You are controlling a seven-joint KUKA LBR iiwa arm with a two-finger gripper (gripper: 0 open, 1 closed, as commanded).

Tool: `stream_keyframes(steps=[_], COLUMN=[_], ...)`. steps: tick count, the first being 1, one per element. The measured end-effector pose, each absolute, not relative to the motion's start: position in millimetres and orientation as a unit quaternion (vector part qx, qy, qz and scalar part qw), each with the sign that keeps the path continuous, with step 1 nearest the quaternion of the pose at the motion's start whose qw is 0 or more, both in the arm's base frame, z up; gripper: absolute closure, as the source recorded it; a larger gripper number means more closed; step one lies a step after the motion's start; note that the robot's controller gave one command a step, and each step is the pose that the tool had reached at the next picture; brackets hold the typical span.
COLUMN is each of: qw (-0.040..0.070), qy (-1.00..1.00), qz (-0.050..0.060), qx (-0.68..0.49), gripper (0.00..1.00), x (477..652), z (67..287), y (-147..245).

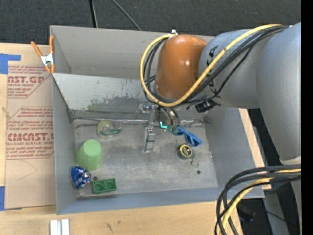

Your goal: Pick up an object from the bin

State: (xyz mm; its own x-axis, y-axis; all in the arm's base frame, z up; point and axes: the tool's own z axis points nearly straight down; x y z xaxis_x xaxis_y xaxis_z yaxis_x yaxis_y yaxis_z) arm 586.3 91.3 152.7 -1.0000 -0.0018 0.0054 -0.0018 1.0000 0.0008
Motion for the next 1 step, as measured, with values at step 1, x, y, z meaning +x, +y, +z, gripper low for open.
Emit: stream_keyframes(steps=[1], qw=[0.003], qy=[-1.000], qz=[-0.002], qx=[-0.009], gripper=[0.00], x=[535.4], z=[81.5], y=[194.1])
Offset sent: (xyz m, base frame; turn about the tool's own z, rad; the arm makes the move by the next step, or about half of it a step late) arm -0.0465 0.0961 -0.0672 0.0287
